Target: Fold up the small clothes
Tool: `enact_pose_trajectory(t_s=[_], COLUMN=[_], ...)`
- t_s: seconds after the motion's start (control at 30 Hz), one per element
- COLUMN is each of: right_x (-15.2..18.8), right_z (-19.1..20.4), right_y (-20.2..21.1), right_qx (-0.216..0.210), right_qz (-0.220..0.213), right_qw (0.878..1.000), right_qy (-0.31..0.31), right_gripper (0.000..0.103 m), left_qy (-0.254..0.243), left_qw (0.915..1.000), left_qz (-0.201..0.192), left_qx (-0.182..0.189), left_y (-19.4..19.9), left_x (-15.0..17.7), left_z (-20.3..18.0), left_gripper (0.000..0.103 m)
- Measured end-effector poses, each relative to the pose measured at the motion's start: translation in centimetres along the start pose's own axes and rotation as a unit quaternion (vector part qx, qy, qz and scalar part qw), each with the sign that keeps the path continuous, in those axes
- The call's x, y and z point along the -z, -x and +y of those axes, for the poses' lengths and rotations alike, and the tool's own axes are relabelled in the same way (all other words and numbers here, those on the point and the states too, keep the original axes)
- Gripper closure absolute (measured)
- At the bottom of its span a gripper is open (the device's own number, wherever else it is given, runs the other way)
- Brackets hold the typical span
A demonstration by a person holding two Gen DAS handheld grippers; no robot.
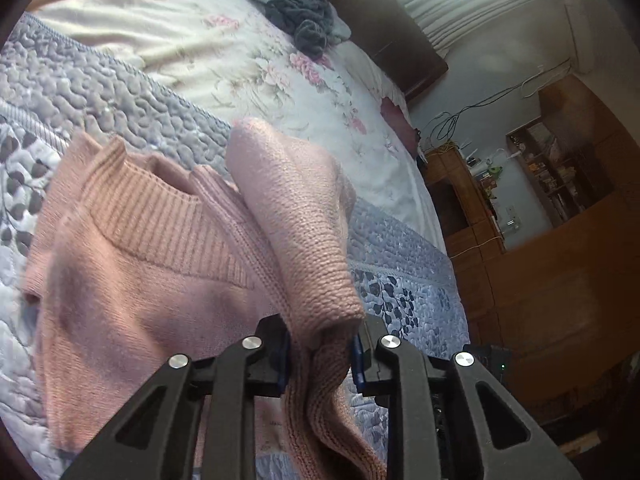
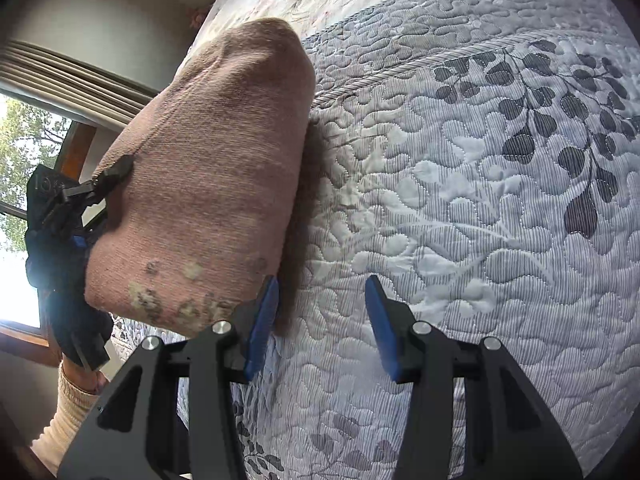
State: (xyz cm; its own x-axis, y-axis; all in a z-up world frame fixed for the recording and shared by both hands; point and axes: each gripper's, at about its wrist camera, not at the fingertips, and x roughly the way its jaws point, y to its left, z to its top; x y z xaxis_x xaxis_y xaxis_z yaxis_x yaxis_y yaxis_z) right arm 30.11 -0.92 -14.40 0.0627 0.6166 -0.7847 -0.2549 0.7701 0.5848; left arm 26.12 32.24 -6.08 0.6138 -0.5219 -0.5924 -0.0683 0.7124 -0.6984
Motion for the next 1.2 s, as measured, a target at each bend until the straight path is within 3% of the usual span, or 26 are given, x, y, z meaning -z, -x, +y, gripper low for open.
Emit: enact_pose_trajectory(t_s=[0.2, 0.37, 0.47, 0.57, 0.7, 0.9, 0.93, 1.0, 1.03, 1.1, 1.2], right_x=[0.0, 0.3, 1.2, 1.5, 1.8, 2.0, 2.1, 2.4, 2.5, 2.9, 3.7], right_z=[1.8, 4.0, 5.0, 6.1, 7.3, 7.3, 7.2, 7.2, 7.3, 7.6, 8.2], right_y=[-1.7, -4.0, -5.4, -6.6, -8.1, -9.8, -10.1, -10.6, -10.5, -9.8, -7.9], right_qx=[-0.015, -0.024, -0.026, -0.033, -0.044, -0.049, -0.054, -0.072, -0.069, -0.071, -0.094], right_qz=[0.008, 0.028, 0.042, 0.054, 0.061, 0.076, 0.080, 0.091, 0.088, 0.082, 0.070], right_qw=[1.000, 0.999, 0.998, 0.997, 0.996, 0.995, 0.995, 0.993, 0.994, 0.994, 0.993], right_qy=[0.011, 0.027, 0.033, 0.038, 0.042, 0.029, 0.024, 0.017, 0.017, 0.024, 0.030], right_gripper=[0.057, 0.054, 0.052, 0.051, 0.045, 0.044, 0.045, 0.066, 0.068, 0.082, 0.085], left_qy=[-0.008, 0.036, 0.057, 0.061, 0.049, 0.018, 0.014, 0.007, 0.001, -0.007, -0.006], left_qw=[0.9987, 0.9958, 0.9951, 0.9954, 0.9941, 0.9948, 0.9942, 0.9923, 0.9912, 0.9892, 0.9884], left_qz=[-0.019, -0.001, 0.007, 0.000, 0.014, 0.030, 0.034, 0.041, 0.044, 0.049, 0.046], left_qx=[-0.047, -0.085, -0.081, -0.075, -0.096, -0.096, -0.101, -0.117, -0.125, -0.138, -0.145], left_y=[4.9, 4.5, 3.5, 3.6, 4.6, 7.1, 7.2, 7.0, 6.9, 6.5, 6.2], left_x=[-1.9, -0.3, 1.2, 1.4, 1.7, 5.6, 6.3, 7.1, 7.4, 7.6, 7.4], left_z=[5.5, 12.4, 14.8, 14.8, 13.4, 11.6, 11.5, 11.4, 11.5, 11.6, 12.2], left_gripper=[0.080, 0.080, 0.077, 0.073, 0.065, 0.053, 0.053, 0.055, 0.057, 0.061, 0.061])
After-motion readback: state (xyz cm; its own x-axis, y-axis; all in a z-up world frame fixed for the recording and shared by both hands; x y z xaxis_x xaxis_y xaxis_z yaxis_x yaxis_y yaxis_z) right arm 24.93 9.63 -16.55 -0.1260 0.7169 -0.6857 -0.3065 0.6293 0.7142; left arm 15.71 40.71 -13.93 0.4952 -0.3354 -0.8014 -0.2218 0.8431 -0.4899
